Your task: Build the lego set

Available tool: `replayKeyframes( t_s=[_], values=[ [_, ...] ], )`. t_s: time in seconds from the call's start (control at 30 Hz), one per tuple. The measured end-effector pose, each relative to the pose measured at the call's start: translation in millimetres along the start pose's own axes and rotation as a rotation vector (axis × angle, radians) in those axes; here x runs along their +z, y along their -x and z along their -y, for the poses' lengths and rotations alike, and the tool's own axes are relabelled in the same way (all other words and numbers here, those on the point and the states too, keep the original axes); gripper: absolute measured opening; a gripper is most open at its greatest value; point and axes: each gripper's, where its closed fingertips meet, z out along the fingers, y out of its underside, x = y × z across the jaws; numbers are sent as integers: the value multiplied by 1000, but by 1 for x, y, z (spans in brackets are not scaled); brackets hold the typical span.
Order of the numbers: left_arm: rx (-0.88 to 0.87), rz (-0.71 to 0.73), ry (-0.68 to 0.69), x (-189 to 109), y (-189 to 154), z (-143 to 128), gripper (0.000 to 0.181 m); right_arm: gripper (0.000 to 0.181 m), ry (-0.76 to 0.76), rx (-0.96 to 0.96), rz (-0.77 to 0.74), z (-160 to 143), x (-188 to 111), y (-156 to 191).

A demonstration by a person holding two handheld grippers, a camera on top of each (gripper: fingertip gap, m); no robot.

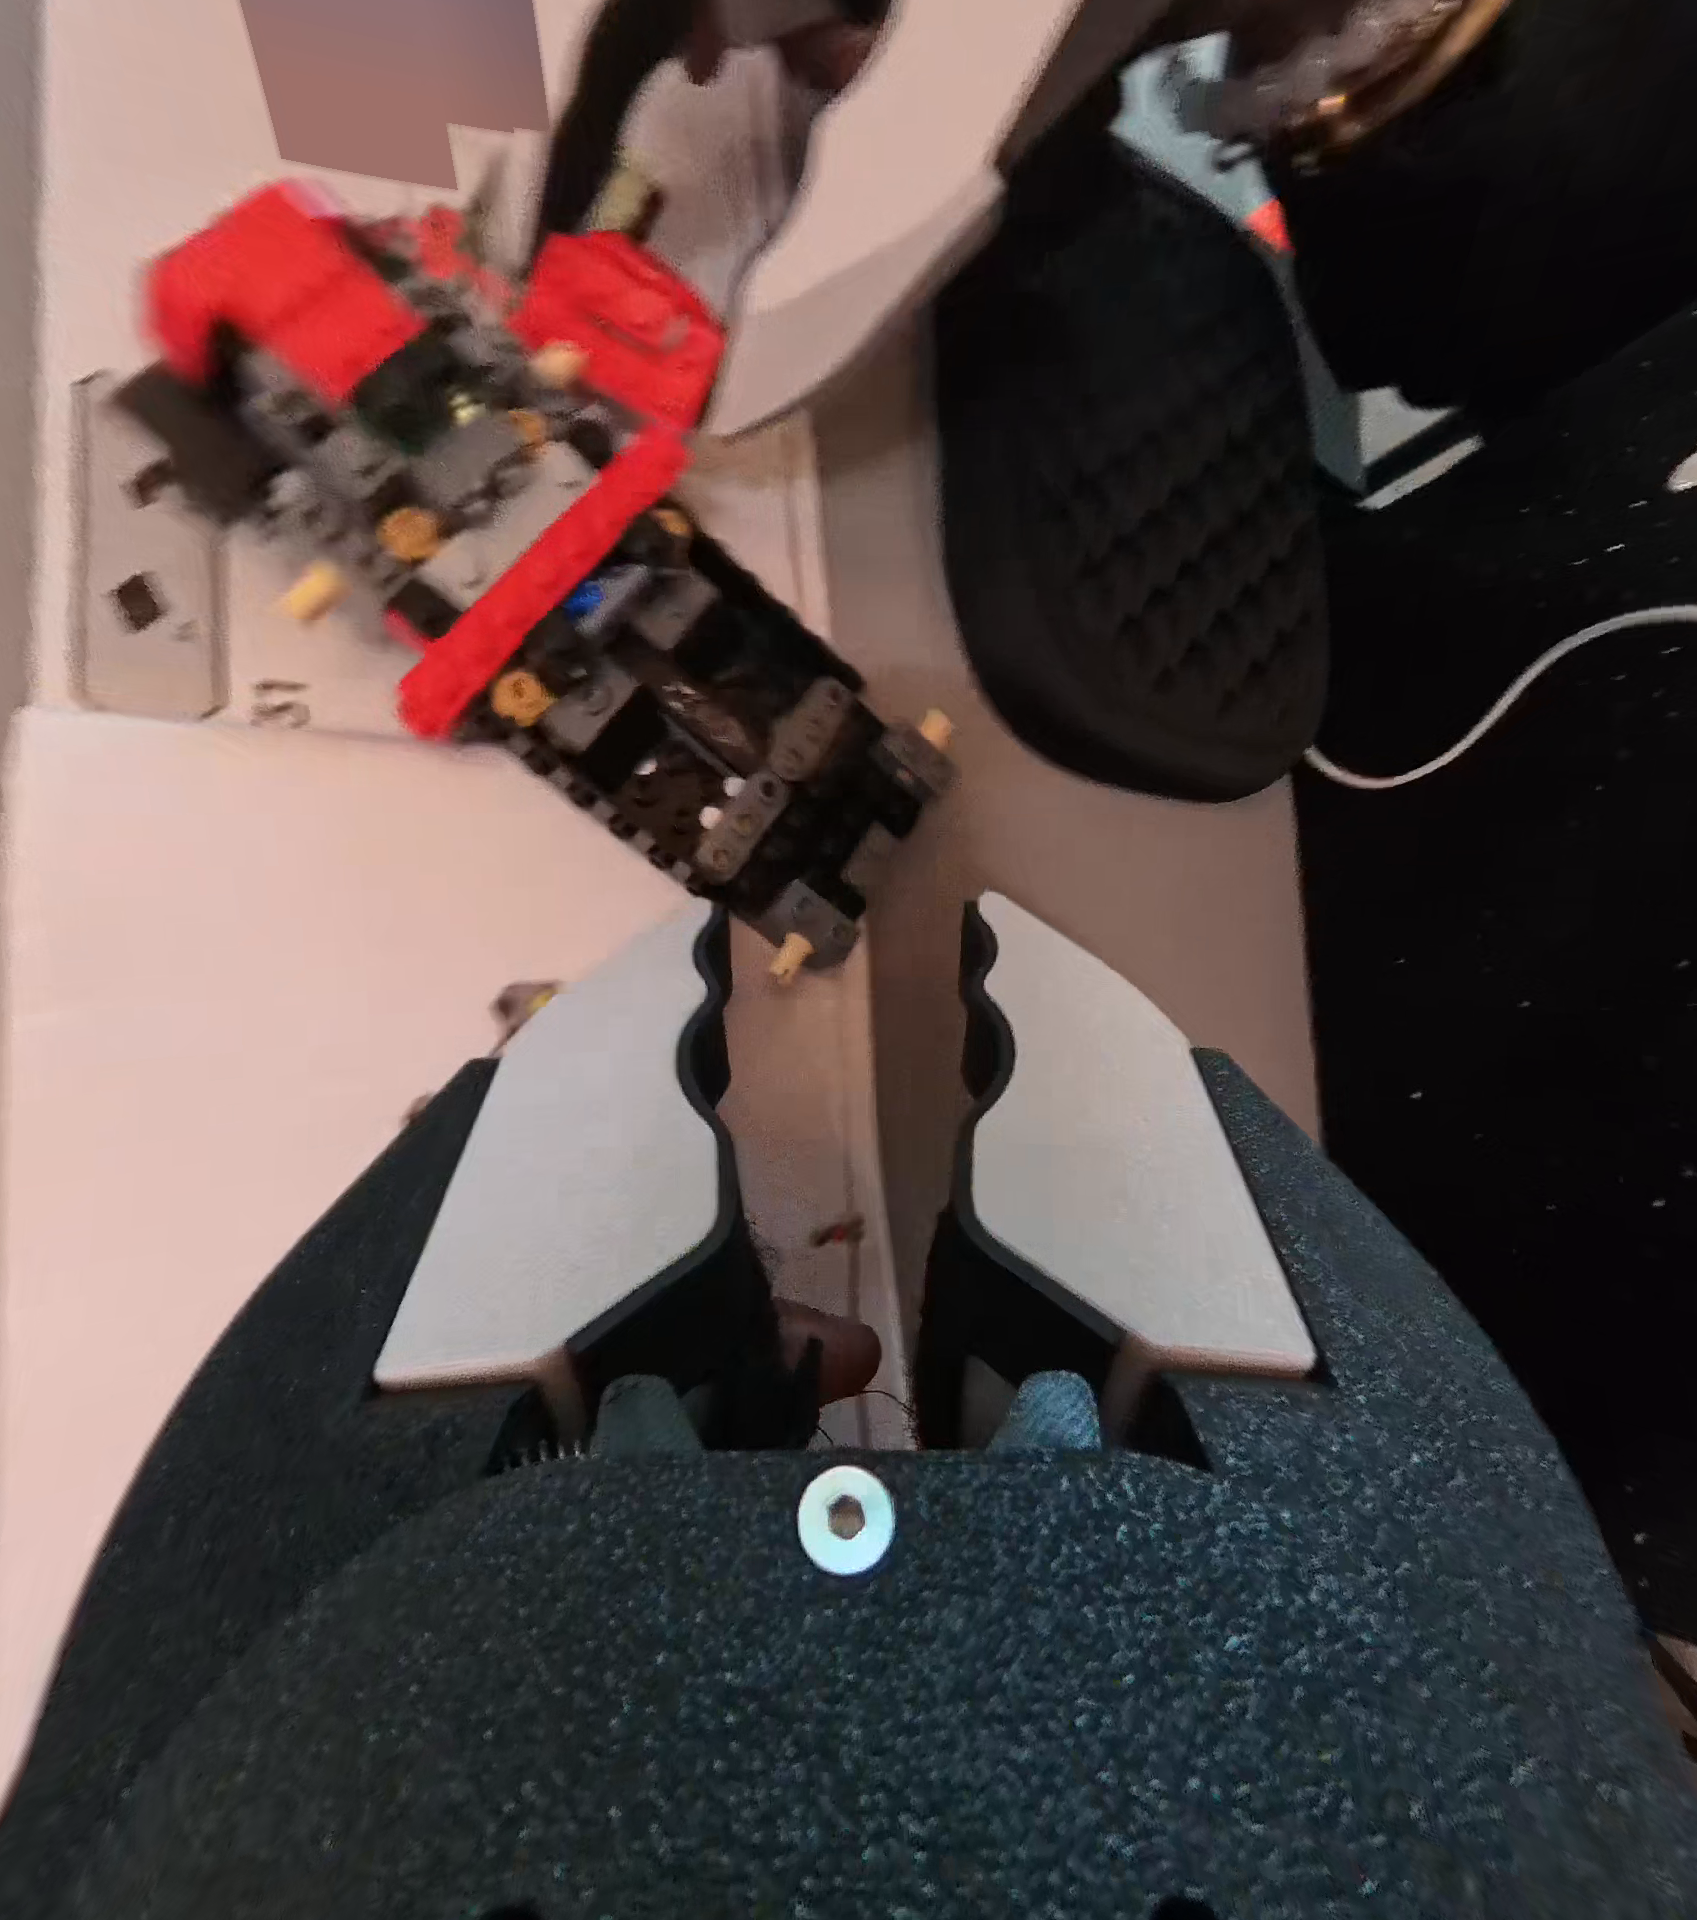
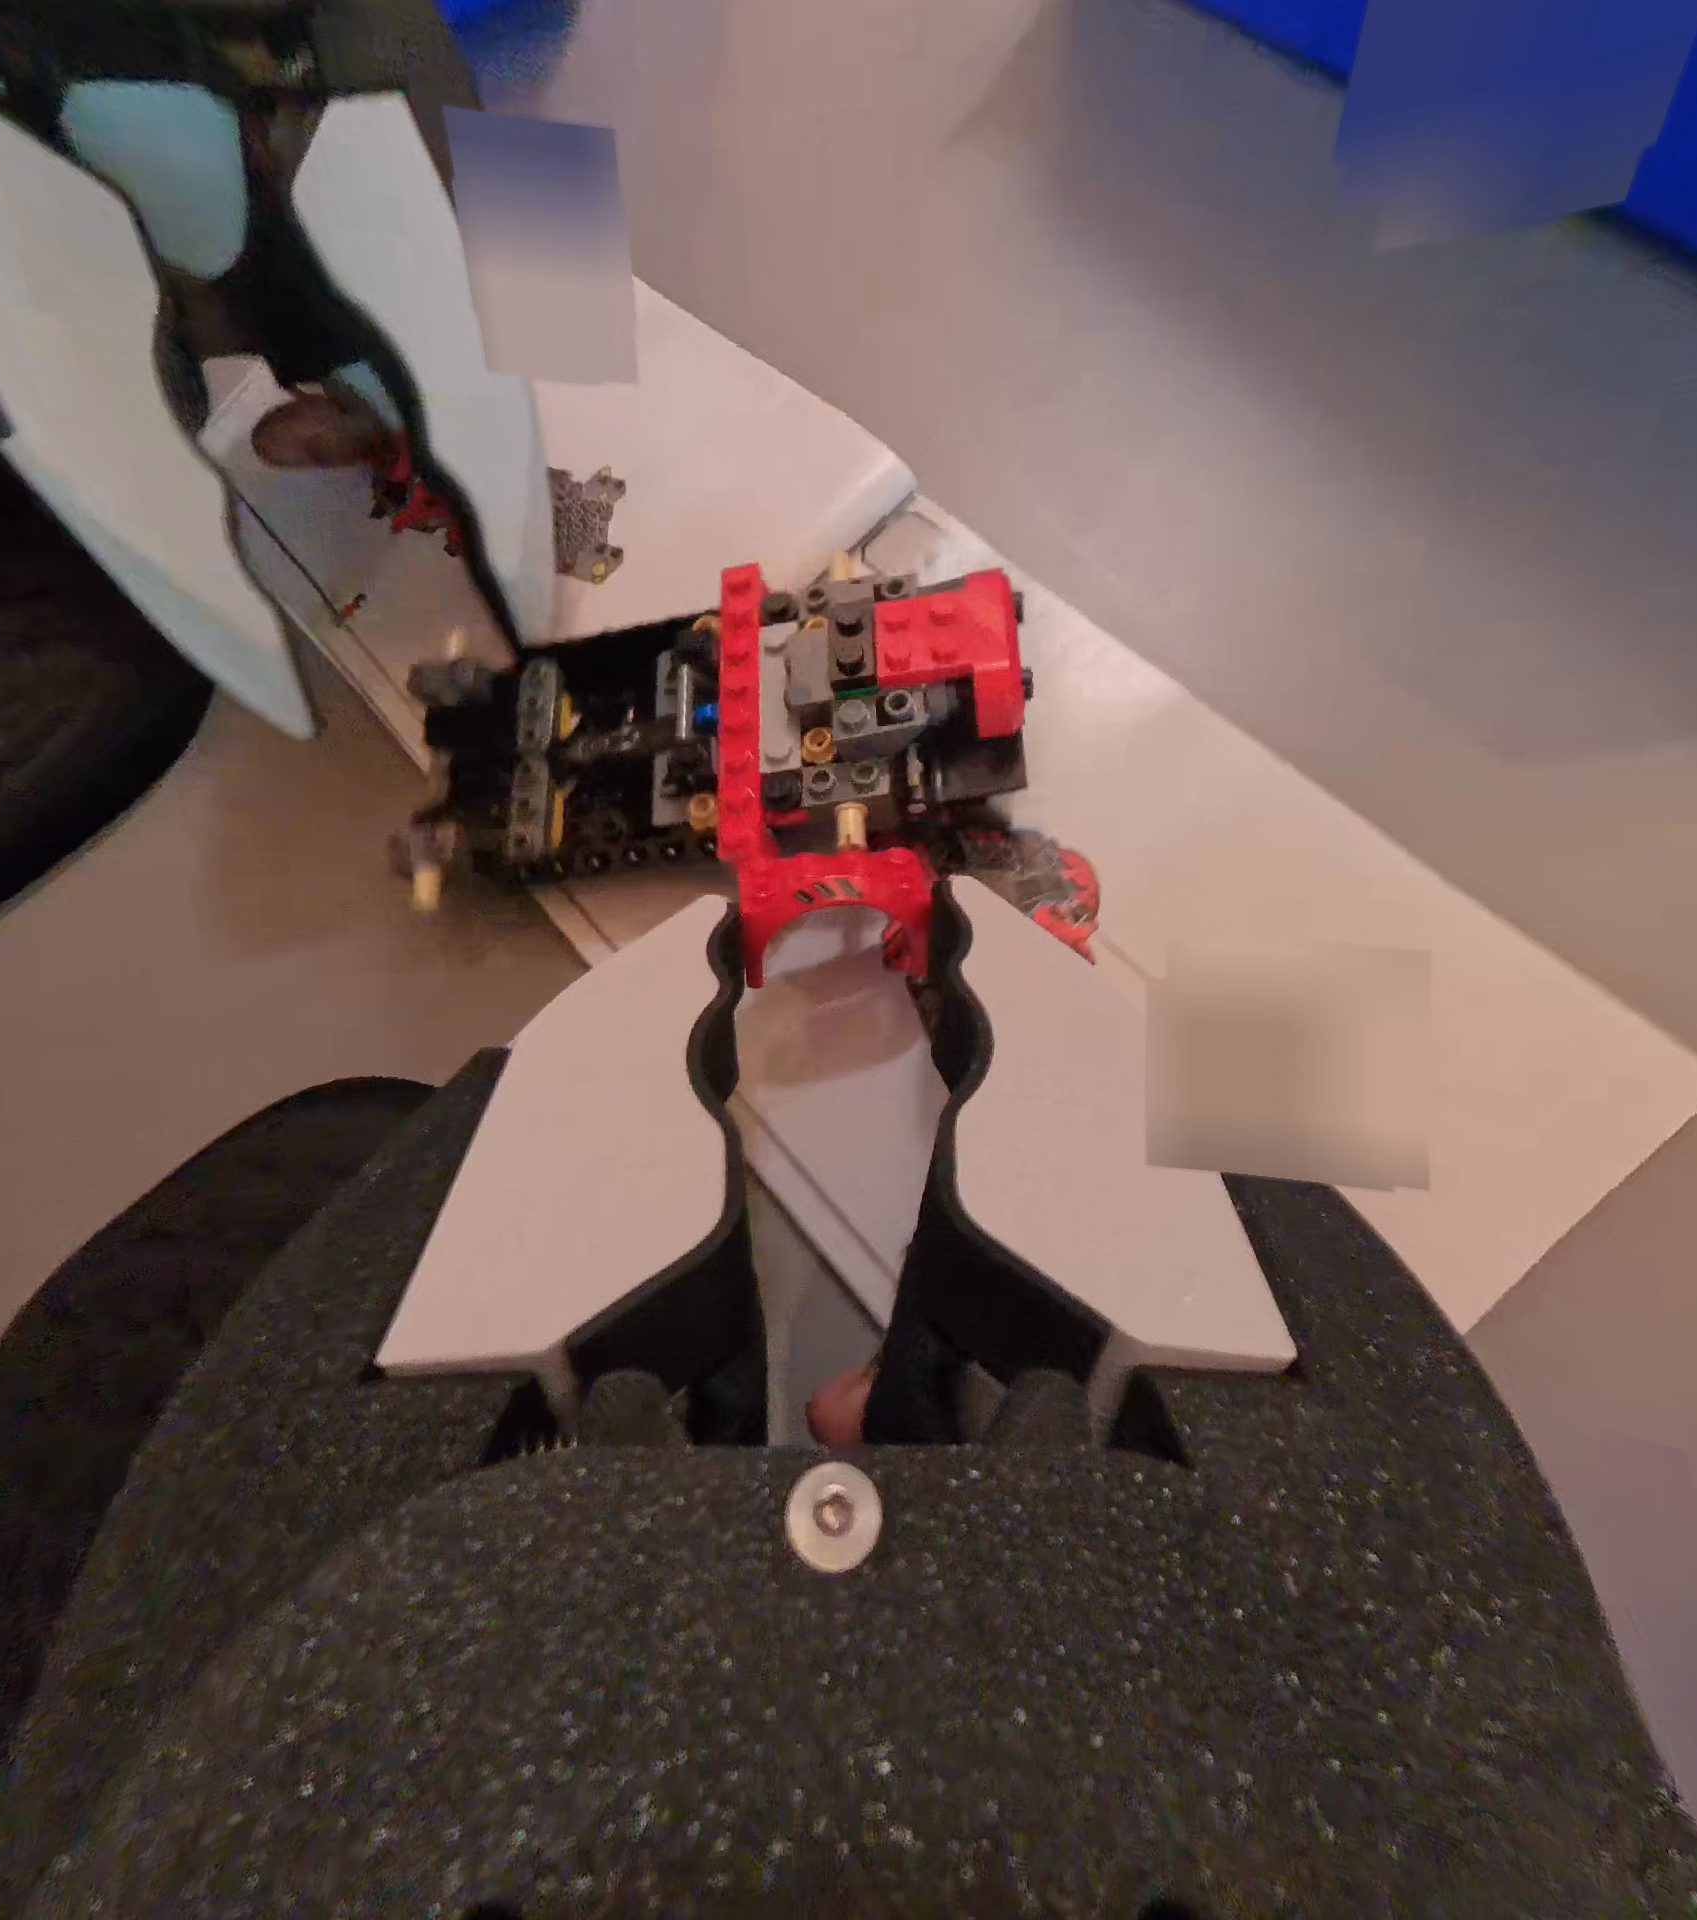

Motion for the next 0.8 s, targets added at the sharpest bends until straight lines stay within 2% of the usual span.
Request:
replayKeyframes(
  t_s=[0.1,0.17,0.23,0.3,0.4,0.53,0.63,0.7,0.8],
  values=[
    [7,-43,-26,12,-18,4,42,34,-45,-57,51,5,2,-8],
    [29,-19,-9,14,-18,3,41,33,-98,-100,61,9,-4,-15],
    [56,50,-27,8,-9,7,37,33,-220,-131,115,20,-14,-12],
    [81,185,-65,-3,12,15,36,33,-349,-149,178,31,-23,-5],
    [149,330,-148,-16,32,34,38,33,-479,-160,239,43,-30,2],
    [214,433,-188,-13,42,47,42,34,-639,56,421,66,-48,8],
    [235,513,-168,-13,48,44,43,33,-725,226,555,78,-62,10],
    [222,563,-142,-17,51,39,41,33,-743,291,590,81,-65,11],
    [244,551,-130,-19,42,33,33,34,-740,313,601,79,-66,11]
  ],
)
